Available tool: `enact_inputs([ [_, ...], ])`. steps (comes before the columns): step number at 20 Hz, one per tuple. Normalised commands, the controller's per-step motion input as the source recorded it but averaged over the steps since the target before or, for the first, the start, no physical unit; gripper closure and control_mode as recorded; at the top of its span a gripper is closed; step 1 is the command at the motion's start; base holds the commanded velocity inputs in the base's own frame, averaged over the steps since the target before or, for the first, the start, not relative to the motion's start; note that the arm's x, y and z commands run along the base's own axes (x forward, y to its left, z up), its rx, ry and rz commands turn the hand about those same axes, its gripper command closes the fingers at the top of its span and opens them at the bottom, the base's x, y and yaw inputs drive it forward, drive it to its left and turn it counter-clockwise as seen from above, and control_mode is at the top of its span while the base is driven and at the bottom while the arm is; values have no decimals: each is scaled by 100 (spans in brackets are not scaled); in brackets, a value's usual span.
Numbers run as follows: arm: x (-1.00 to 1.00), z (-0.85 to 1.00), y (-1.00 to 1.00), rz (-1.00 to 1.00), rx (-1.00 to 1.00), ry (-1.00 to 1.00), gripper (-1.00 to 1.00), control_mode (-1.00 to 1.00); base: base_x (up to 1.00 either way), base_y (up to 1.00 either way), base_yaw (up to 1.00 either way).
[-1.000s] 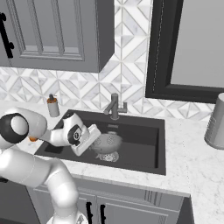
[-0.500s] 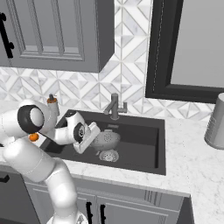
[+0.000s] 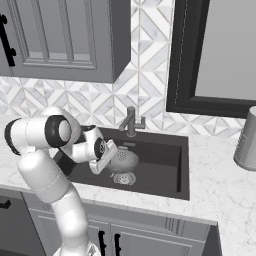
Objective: Put the colander in the sink, put the tangerine in the colander, and turn on the sink faucet and pour water over the colander.
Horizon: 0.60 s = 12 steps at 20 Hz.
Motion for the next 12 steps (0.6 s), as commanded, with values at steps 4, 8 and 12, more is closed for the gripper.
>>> enact_inputs([
  [4,4,-43,18,-30,0,0,100,-100,0,0,0],
  [8,0,-44,17,-30,1,0,100,-100,0,0,0],
  [12,-21,-36,17,-31,2,0,100,-100,0,0,0],
])
